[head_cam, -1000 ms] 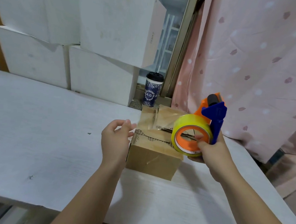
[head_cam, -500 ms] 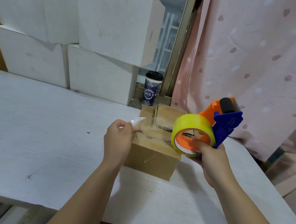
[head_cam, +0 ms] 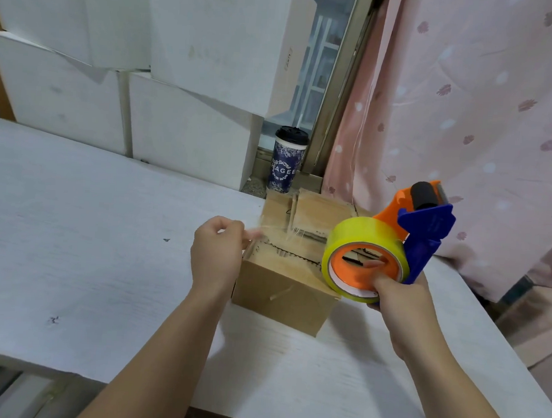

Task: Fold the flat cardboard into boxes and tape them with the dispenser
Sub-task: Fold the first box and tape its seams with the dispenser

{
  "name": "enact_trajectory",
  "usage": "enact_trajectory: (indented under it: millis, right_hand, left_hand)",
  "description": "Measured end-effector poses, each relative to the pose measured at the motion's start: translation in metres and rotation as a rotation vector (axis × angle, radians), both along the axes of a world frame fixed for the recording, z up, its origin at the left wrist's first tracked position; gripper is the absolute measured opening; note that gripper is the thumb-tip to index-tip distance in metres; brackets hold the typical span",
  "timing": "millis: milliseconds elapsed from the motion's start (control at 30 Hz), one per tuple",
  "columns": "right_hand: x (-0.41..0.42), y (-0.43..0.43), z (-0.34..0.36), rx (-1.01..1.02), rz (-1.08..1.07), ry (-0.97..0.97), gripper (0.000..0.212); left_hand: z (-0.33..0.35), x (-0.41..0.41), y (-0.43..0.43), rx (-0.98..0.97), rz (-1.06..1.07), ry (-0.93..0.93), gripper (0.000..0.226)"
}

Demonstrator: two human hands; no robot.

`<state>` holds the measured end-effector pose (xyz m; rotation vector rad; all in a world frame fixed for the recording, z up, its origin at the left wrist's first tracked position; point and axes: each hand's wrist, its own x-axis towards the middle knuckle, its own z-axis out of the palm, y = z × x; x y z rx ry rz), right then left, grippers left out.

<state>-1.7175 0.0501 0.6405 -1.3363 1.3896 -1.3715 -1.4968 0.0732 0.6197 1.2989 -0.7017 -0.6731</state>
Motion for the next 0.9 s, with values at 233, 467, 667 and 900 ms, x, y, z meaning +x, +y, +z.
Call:
enact_trajectory:
  millis: [233, 467, 667, 900]
  right_hand:
    - [0.001, 0.003, 0.006, -0.059, 0.036, 0.146, 0.060]
    - [0.004, 0.005, 0.015, -0.063, 0.061, 0.210, 0.050]
    - [0.005, 0.008, 0.017, -0.059, 0.064, 0.243, 0.050]
    - [0.005, 0.007, 0.015, -0.056, 0.052, 0.262, 0.052]
  left_hand:
    - [0.000, 0.012, -0.003, 0.056, -0.010, 0.011, 0.015]
    - [-0.007, 0.018, -0.007, 0.141, -0.066, 0.066, 0.021]
    - [-0.009, 0.017, -0.008, 0.105, -0.045, 0.054, 0.018]
    - [-0.011, 0.017, -0.007, 0.143, -0.071, 0.046, 0.017]
